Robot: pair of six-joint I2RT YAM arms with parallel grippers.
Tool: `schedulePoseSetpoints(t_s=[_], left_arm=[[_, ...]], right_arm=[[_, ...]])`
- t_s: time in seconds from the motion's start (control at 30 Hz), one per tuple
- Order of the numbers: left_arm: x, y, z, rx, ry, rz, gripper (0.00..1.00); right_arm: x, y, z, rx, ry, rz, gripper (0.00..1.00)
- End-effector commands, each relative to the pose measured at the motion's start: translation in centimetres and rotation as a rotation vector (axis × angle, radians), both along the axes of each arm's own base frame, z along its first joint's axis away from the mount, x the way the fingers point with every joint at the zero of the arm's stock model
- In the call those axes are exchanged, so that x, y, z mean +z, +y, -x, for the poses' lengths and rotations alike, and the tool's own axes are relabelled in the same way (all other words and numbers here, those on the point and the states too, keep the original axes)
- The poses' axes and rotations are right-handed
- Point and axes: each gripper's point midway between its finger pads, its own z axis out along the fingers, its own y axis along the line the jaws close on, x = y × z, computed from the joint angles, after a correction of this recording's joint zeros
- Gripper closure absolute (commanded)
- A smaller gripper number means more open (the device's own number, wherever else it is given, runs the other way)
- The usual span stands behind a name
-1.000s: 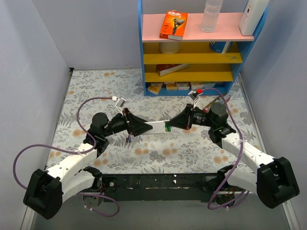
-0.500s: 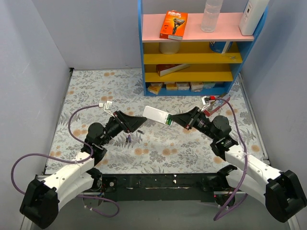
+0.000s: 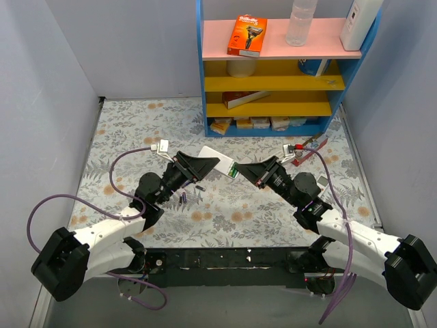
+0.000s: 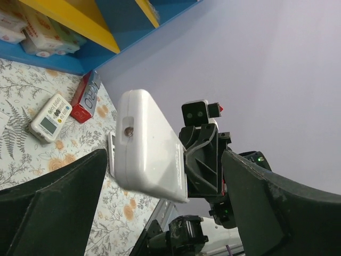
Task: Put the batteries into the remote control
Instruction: Adjust the remote control.
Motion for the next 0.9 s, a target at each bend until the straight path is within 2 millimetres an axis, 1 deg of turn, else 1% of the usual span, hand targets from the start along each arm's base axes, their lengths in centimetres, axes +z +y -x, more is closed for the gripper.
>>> schedulePoseSetpoints(t_s=[0.0,0.07,0.1,0.13,0.17,0.2,0.3,0.33,0.37,0.4,0.43,0.47,0.5,0.53,0.57,0.6,0.63,0.67,0.7,0.73,0.77,0.8,0.83,0.87], left_arm=[[2.5,-0.4,-0.3,0.028,-0.068,0.070,0.15],[2.8,-0.5,-0.7,0.038,-0.069,0.070,0.18],[2.8,-0.4,-0.9,0.050,-0.069,0.072,0.26],[3.0,-0.3,-0.9,0.057,-0.068,0.079,0.31],[2.7,-0.2,-1.0,0.061,-0.053,0.076,0.37],[2.8,-0.1,-1.0,0.068,-0.053,0.078,0.48],[2.5,0.3,-1.3,0.100,-0.062,0.051,0.66],[2.5,0.4,-1.4,0.108,-0.067,0.044,0.78],[2.2,0.4,-1.4,0.109,-0.068,0.034,0.82],[1.7,0.9,-1.8,0.145,-0.055,0.027,0.87],[1.8,1.4,-1.9,0.168,-0.053,0.031,0.94],[1.0,1.5,-2.1,0.182,-0.029,0.012,0.98],[0.7,1.9,-2.1,0.198,-0.023,0.000,1.00],[0.4,2.3,-2.3,0.222,-0.015,-0.008,1.00],[0.1,3.0,-2.4,0.256,0.001,-0.027,1.00],[-0.2,3.5,-2.6,0.282,0.002,-0.054,1.00],[-0.6,3.8,-2.8,0.301,0.008,-0.079,1.00],[-1.6,4.6,-2.9,0.337,0.042,-0.121,1.00],[-2.2,5.0,-3.0,0.353,0.057,-0.142,1.00],[-3.1,5.5,-2.9,0.364,0.078,-0.163,1.00],[-4.6,5.8,-2.7,0.369,0.116,-0.207,1.00],[-4.6,6.3,-2.5,0.374,0.120,-0.217,1.00],[-5.1,6.6,-2.3,0.376,0.137,-0.232,1.00],[-6.6,6.8,-2.0,0.372,0.180,-0.272,1.00]], right_arm=[[3.4,0.3,-0.3,-0.042,-0.047,-0.104,0.99],[3.2,0.6,-0.2,-0.042,-0.028,-0.111,0.99],[3.3,0.5,-0.1,-0.041,-0.034,-0.120,0.99],[3.1,0.7,-0.1,-0.039,-0.027,-0.120,0.99],[3.0,0.8,0.0,-0.038,-0.016,-0.124,0.99],[2.8,0.9,0.0,-0.033,-0.010,-0.121,0.99],[2.0,1.1,0.2,-0.021,-0.003,-0.079,0.99],[1.2,1.3,0.1,-0.018,0.017,-0.050,0.98],[0.8,1.4,0.1,-0.014,0.023,-0.034,0.85],[0.4,1.4,0.1,-0.015,0.015,-0.014,0.79],[0.2,1.4,0.0,-0.016,0.014,0.001,0.72],[-0.7,1.3,-0.2,-0.015,0.040,0.047,0.61],[-1.1,1.1,-0.6,-0.026,0.019,0.093,0.55],[-1.6,1.3,-0.3,0.005,0.018,0.136,0.51],[-1.9,1.3,-0.6,0.015,0.023,0.191,0.46],[-2.4,1.2,-0.8,0.015,0.020,0.236,0.44],[-2.8,1.0,-1.3,0.010,-0.019,0.309,0.43],[-2.9,0.6,-2.1,-0.004,-0.024,0.358,0.42],[-2.8,0.3,-2.6,-0.006,-0.001,0.433,0.42],[-3.6,0.1,-3.5,-0.001,-0.057,0.547,0.41],[-4.2,-0.3,-4.3,-0.012,-0.055,0.621,0.40],[-4.6,-0.2,-5.3,0.008,-0.030,0.723,0.39],[-5.3,-0.3,-5.8,0.032,-0.033,0.800,0.39],[-6.1,-0.8,-6.6,0.051,-0.072,0.916,0.39]])
